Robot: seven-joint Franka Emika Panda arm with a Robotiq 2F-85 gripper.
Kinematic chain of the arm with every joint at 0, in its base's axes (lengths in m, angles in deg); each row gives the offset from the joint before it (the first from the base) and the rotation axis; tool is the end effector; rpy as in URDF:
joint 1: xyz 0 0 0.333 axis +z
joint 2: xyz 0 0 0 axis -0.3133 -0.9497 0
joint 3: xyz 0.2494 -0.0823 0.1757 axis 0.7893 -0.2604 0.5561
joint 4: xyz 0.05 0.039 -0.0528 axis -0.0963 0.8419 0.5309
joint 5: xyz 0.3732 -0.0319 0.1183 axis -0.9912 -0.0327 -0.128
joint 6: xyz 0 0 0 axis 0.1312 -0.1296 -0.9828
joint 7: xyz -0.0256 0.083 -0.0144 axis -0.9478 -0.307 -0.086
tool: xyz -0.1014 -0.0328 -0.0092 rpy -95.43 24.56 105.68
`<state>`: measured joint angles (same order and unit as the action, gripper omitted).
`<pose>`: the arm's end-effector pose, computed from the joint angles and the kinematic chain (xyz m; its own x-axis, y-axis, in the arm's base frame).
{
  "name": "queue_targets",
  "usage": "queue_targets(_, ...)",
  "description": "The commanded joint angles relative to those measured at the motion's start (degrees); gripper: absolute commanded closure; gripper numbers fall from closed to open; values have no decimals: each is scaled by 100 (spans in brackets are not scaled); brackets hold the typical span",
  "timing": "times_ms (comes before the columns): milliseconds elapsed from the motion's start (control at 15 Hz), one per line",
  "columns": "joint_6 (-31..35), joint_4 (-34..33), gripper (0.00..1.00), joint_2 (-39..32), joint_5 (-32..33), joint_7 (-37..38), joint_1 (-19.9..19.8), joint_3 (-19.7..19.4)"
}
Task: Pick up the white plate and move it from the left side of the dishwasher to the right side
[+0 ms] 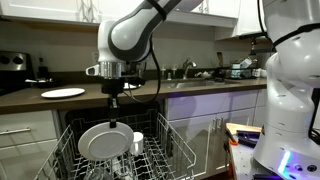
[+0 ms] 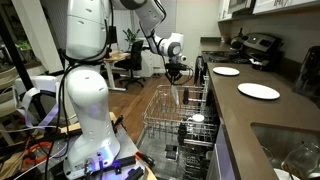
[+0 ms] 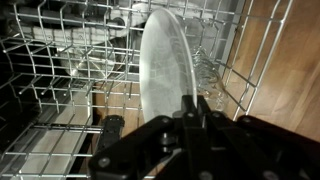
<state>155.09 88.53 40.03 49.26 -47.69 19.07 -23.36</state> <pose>0.5565 0.1687 0.2911 0.6633 0.7438 0.0831 0.7482 -0.6616 -0.0499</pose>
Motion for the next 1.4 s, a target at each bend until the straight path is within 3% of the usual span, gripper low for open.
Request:
queue_targets(0,-97,427,98,521,-172,70,173,-56)
queue_targets(67,-17,153,98,142,-72,-11,188,-124)
queue_targets(400,-12,198,95,99,-60,1,242,-178)
queue_targets(533,-12,198,99,96,-59,1,241,-184)
queue_targets(1333,-196,622,99,403,-515,-54,136,-209)
